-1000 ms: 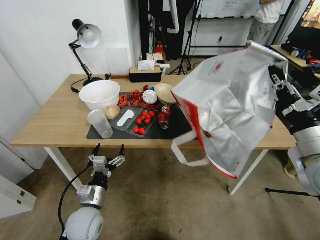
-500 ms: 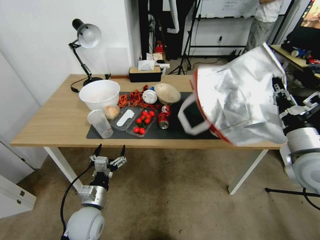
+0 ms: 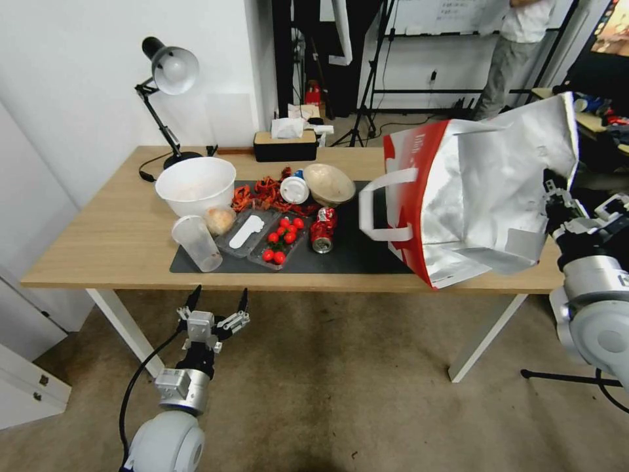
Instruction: Pick up the food delivery bag from the floor and place it on the table.
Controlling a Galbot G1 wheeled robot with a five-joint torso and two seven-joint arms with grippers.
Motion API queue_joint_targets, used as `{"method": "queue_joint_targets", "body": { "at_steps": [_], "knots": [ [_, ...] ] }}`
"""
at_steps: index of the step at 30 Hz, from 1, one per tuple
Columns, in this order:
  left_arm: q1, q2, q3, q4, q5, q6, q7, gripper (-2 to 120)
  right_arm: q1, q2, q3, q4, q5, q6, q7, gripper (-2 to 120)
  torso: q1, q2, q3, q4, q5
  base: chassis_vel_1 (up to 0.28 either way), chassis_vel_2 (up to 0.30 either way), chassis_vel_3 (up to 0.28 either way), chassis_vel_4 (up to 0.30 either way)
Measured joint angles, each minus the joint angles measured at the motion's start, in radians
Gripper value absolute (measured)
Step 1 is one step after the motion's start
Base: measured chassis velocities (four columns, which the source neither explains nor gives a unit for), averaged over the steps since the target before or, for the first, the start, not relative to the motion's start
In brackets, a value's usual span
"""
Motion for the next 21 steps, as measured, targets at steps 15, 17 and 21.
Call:
{"method": "queue_joint_targets", "body": {
  "at_steps": [15, 17, 21],
  "knots": [
    [0.021, 0.004, 0.024, 0.006, 0.031, -0.01, 0.008, 100, 0.102, -0.004, -0.019, -0.001, 0.012, -0.217, 0.212, 0, 0.0, 0.0, 0.0, 0.0004, 0.0001, 0.0, 0.0, 0.0, 0.0],
    [0.024, 0.004, 0.025, 0.006, 0.033, -0.01, 0.008, 100, 0.113, -0.004, -0.023, -0.003, 0.017, -0.218, 0.22, 0, 0.0, 0.0, 0.0, 0.0004, 0.0001, 0.0, 0.0, 0.0, 0.0],
    [0.031, 0.001, 0.027, 0.006, 0.038, -0.011, 0.008, 100, 0.129, -0.005, -0.032, -0.012, 0.023, -0.22, 0.222, 0, 0.0, 0.0, 0.0, 0.0003, 0.0, 0.0, 0.0, 0.0, 0.0]
  ]
}}
